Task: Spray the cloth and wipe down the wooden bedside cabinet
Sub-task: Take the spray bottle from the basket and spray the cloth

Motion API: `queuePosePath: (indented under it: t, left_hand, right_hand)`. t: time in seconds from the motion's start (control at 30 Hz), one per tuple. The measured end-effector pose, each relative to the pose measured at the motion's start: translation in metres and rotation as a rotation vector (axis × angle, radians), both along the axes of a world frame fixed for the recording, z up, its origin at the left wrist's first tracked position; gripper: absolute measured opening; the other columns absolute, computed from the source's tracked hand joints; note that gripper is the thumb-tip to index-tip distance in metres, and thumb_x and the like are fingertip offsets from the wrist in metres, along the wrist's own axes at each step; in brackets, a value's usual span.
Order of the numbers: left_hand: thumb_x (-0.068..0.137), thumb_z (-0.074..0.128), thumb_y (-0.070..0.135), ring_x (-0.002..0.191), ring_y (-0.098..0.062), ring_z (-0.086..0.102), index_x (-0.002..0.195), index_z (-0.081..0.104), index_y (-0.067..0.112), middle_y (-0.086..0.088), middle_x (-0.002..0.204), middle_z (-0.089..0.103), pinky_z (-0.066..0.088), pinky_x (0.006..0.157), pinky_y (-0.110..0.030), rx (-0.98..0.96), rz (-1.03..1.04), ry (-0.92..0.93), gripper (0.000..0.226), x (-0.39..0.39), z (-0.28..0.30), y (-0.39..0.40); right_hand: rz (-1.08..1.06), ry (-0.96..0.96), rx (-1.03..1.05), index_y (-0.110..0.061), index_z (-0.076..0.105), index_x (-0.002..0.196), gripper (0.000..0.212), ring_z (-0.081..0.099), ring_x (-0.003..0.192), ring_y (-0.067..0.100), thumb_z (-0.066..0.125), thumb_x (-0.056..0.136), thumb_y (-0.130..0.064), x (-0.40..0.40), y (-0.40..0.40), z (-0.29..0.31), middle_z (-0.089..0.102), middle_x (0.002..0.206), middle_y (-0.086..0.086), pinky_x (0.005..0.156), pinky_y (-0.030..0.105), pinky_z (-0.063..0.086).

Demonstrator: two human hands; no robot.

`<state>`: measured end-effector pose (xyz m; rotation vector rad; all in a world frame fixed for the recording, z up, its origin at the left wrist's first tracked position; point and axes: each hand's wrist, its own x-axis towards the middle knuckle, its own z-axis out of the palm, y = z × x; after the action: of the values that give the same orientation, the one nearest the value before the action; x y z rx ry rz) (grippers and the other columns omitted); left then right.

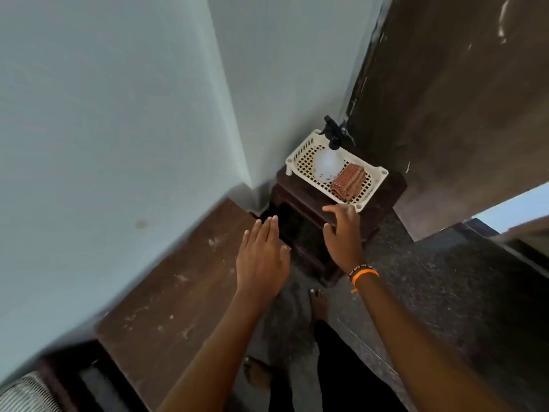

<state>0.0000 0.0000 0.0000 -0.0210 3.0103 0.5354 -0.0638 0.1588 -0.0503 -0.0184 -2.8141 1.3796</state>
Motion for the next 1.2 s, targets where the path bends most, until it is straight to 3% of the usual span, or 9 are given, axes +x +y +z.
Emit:
queuePosePath:
  t: [0.07,0.17,0.27,0.4,0.53,0.67,0.9,1.1,1.2]
  left_hand:
    - [0.093,0.044,0.025,0.141,-0.02,0.025,0.147,0.026,0.014,-0.004,0.15,0.034,0.019,0.115,-0.036,0.1,0.044,-0.078,0.058,-0.02,-0.007,0.019]
    - [0.091,0.045,0.023,0.125,-0.023,0.047,0.144,0.034,0.015,-0.007,0.13,0.056,0.029,0.112,-0.042,0.222,0.145,-0.23,0.055,-0.055,-0.023,0.052]
    - [0.09,0.045,0.021,0.107,-0.02,0.06,0.14,0.042,0.016,-0.005,0.11,0.068,0.02,0.114,-0.042,0.325,0.228,-0.308,0.05,-0.087,-0.037,0.08]
    - [0.091,0.045,0.019,0.115,-0.017,0.056,0.137,0.045,0.018,0.0,0.123,0.063,0.03,0.11,-0.045,0.384,0.264,-0.388,0.047,-0.123,-0.051,0.103]
    - [0.091,0.045,0.018,0.114,-0.014,0.056,0.138,0.044,0.019,0.001,0.125,0.061,0.04,0.096,-0.027,0.441,0.302,-0.462,0.047,-0.15,-0.068,0.11]
    - [0.092,0.043,0.015,0.113,-0.014,0.056,0.136,0.045,0.017,-0.001,0.126,0.06,0.036,0.086,-0.02,0.469,0.316,-0.536,0.044,-0.168,-0.076,0.108]
    - [0.093,0.043,0.014,0.113,-0.014,0.056,0.133,0.048,0.015,-0.003,0.125,0.061,0.035,0.086,-0.019,0.474,0.3,-0.593,0.04,-0.18,-0.089,0.108]
    - [0.094,0.044,0.013,0.111,-0.01,0.054,0.132,0.05,0.013,-0.003,0.123,0.061,0.035,0.089,-0.018,0.57,0.294,-0.529,0.038,-0.185,-0.092,0.112]
    - [0.097,0.042,0.018,0.117,-0.011,0.049,0.132,0.049,0.015,-0.005,0.131,0.055,0.038,0.1,-0.028,0.81,0.368,-0.46,0.036,-0.188,-0.088,0.112]
  right_hand:
    - [-0.085,-0.123,-0.054,-0.001,0.056,0.112,0.034,0.042,0.121,0.03,0.048,0.08,0.009,-0.026,0.017,-0.011,0.042,0.121,0.015,0.101,0.022,0.028]
    - [-0.164,-0.313,-0.061,0.003,0.057,0.112,0.032,0.046,0.119,0.032,0.047,0.083,0.007,-0.072,0.042,-0.037,0.043,0.128,0.021,0.099,0.027,0.033]
    - [-0.178,-0.332,-0.025,0.006,0.063,0.105,0.028,0.051,0.115,0.036,0.046,0.083,0.006,-0.117,0.061,-0.057,0.055,0.119,0.026,0.098,0.032,0.036]
    - [-0.183,-0.367,0.054,0.005,0.051,0.124,0.04,0.04,0.127,0.035,0.046,0.085,0.003,-0.172,0.081,-0.078,0.043,0.134,0.027,0.108,0.033,0.027]
    - [-0.204,-0.421,0.111,0.002,0.03,0.139,0.053,0.028,0.136,0.036,0.044,0.088,-0.001,-0.217,0.093,-0.1,0.028,0.147,0.021,0.113,0.036,0.022]
    - [-0.181,-0.547,0.233,-0.002,0.024,0.142,0.056,0.027,0.136,0.037,0.048,0.094,-0.017,-0.243,0.094,-0.118,0.025,0.148,0.021,0.111,0.043,0.025]
    - [-0.137,-0.57,0.419,0.001,0.045,0.126,0.057,0.032,0.126,0.039,0.055,0.089,-0.041,-0.24,0.096,-0.129,0.04,0.134,0.021,0.1,0.049,0.034]
    - [-0.121,-0.502,0.23,0.005,0.062,0.102,0.046,0.044,0.112,0.038,0.045,0.085,-0.035,-0.219,0.098,-0.101,0.053,0.117,0.027,0.092,0.038,0.036]
    - [-0.085,-0.433,0.091,0.001,0.056,0.065,0.027,0.053,0.085,0.029,0.056,0.083,-0.02,-0.198,0.096,-0.069,0.054,0.098,0.02,0.069,0.025,0.032]
